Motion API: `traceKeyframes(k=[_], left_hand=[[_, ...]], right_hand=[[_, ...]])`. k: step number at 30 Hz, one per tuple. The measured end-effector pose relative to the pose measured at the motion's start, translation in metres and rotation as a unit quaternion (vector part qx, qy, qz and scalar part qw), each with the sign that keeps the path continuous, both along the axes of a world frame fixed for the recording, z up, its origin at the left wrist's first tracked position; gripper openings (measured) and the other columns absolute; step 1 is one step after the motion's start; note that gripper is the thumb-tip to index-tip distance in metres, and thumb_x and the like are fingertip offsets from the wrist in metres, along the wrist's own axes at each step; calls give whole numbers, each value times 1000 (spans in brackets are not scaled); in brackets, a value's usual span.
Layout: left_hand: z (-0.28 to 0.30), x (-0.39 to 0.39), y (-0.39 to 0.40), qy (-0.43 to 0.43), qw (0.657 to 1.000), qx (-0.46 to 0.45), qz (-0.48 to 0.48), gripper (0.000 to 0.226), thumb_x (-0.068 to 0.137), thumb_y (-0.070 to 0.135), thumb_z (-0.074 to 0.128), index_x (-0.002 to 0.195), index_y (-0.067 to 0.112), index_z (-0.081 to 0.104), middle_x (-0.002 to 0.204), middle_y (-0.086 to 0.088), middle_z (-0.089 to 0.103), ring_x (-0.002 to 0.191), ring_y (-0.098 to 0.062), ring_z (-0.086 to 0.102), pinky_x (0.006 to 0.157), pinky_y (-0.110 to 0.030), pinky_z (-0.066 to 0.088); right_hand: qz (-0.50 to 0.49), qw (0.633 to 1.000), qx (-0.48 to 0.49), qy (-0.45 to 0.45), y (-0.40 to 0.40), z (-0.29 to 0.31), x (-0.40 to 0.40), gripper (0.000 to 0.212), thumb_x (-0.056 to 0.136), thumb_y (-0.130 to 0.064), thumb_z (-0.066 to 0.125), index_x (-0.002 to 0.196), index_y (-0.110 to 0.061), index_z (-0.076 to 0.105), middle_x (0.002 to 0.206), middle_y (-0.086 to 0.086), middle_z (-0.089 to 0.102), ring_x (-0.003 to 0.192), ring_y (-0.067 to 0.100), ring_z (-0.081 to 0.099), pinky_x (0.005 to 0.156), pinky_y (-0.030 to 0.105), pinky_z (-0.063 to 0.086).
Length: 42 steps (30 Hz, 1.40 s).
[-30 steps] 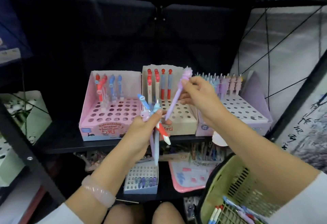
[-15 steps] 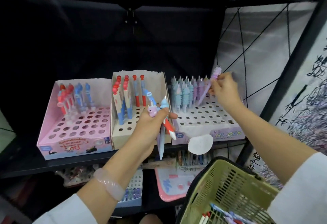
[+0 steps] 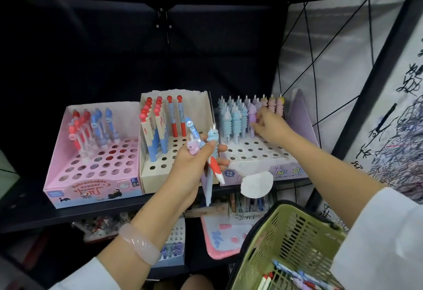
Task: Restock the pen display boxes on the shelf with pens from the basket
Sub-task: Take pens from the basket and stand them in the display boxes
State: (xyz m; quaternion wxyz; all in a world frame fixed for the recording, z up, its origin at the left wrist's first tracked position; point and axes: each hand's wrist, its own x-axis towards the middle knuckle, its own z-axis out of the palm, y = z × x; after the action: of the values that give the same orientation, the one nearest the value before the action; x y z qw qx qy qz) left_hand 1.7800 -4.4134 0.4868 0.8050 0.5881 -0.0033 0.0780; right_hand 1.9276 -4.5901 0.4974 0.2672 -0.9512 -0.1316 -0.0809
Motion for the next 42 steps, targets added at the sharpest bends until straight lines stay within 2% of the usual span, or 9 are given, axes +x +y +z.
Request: traceKeyframes(k=[5,9,14,17,20,26,31,36,42], left_hand=[[-1,-4,7,1,1000,-1,-6,10,96,15,48,102,18,56,64,1,70,57,-14,66,58,-24,55],[1,-5,7,-11,1000,-19,-6,11,96,14,48,101,17,57,63,1,70,56,-14,66,57,-23,55],[1,-7,9,5,999,-29,20,11,96,15,49,96,10,58,69,-5,73,61,-20,70,57,-29,57],[-2,-5,22,46,997,-31,54,14,96,16,50,92,5,56,69,-7,73,68,-26,71,70,-38,57],[-4,-7,32,49,997,-36,46,16,96,14,49,87,1,54,68,-10,72,64,-25,71,57,-31,57],[-11,-9,32,65,995,10,76,19,94,20,52,83,8,60,44,1,55,39,-10,53,42,-20,47],[-16,-6,28,77,992,41,88,19,93,28,55,80,14,58,43,4,54,37,-9,50,41,-20,45],[-16,-9,28,69,993,59,81,19,92,30,56,80,16,57,46,4,57,40,-9,53,45,-24,47],[-11,-11,32,50,993,64,82,13,91,28,57,86,17,62,48,5,58,40,-9,51,45,-21,44]], right_hand=[[-38,985,127,-106,11,10,-33,21,91,-25,56,107,-10,56,89,-1,60,103,18,55,76,27,40],[188,956,220,53,41,23,-84,13,92,-35,53,96,-30,65,89,-18,63,71,-10,55,61,7,45],[242,926,274,93,62,27,-103,13,93,-20,54,86,-16,64,78,-8,63,67,-3,58,65,13,48],[191,917,343,76,60,35,-93,16,98,-21,45,90,-14,57,85,2,66,75,9,66,66,19,54],[97,908,407,7,45,46,-75,17,99,-22,42,86,-16,50,82,8,64,69,15,67,56,20,54],[-33,953,250,-168,14,42,-42,15,97,-23,48,94,-8,46,78,18,59,66,21,58,55,23,51],[-32,973,166,-154,16,35,-35,25,97,-23,47,105,1,46,85,19,62,82,37,63,76,50,51],[-46,982,34,-182,23,43,-30,33,98,-27,45,113,2,46,77,17,58,81,39,59,80,46,46],[-73,986,-20,-150,24,25,-21,35,98,-28,45,117,2,48,85,21,64,106,37,47,108,48,24]])
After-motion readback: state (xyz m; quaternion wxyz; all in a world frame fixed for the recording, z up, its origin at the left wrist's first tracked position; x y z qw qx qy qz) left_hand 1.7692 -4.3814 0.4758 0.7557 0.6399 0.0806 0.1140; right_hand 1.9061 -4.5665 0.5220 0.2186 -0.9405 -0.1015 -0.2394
